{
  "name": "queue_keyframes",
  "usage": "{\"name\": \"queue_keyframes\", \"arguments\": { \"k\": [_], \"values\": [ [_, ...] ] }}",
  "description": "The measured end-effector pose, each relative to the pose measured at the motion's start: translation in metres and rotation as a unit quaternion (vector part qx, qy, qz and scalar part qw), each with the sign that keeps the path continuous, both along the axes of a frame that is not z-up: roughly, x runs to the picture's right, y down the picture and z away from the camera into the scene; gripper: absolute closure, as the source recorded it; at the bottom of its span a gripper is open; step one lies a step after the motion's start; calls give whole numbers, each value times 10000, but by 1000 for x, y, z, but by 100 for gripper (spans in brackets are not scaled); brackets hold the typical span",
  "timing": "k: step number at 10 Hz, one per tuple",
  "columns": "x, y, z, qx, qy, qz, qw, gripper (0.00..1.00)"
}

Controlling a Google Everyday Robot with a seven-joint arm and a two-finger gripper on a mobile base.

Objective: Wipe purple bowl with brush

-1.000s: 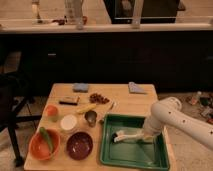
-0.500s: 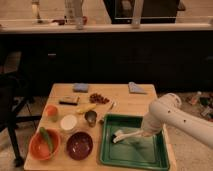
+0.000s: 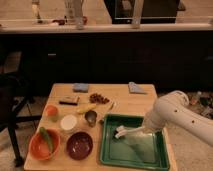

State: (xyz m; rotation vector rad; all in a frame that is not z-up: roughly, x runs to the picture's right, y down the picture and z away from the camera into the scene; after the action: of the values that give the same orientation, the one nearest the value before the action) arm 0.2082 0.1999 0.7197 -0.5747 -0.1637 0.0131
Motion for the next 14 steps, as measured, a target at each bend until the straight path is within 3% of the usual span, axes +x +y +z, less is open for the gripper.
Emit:
{"name": "queue_keyframes", "arguments": {
  "k": [6,9,12,14],
  "values": [
    [-14,-25,-37,443,-343,168,9983,100],
    [-44,-26,-53,540,-588,-101,9968,100],
    [-88,-20,-56,486,-858,-481,9940,100],
    [-95,-20,-57,475,-898,-540,9934,100]
  ]
}}
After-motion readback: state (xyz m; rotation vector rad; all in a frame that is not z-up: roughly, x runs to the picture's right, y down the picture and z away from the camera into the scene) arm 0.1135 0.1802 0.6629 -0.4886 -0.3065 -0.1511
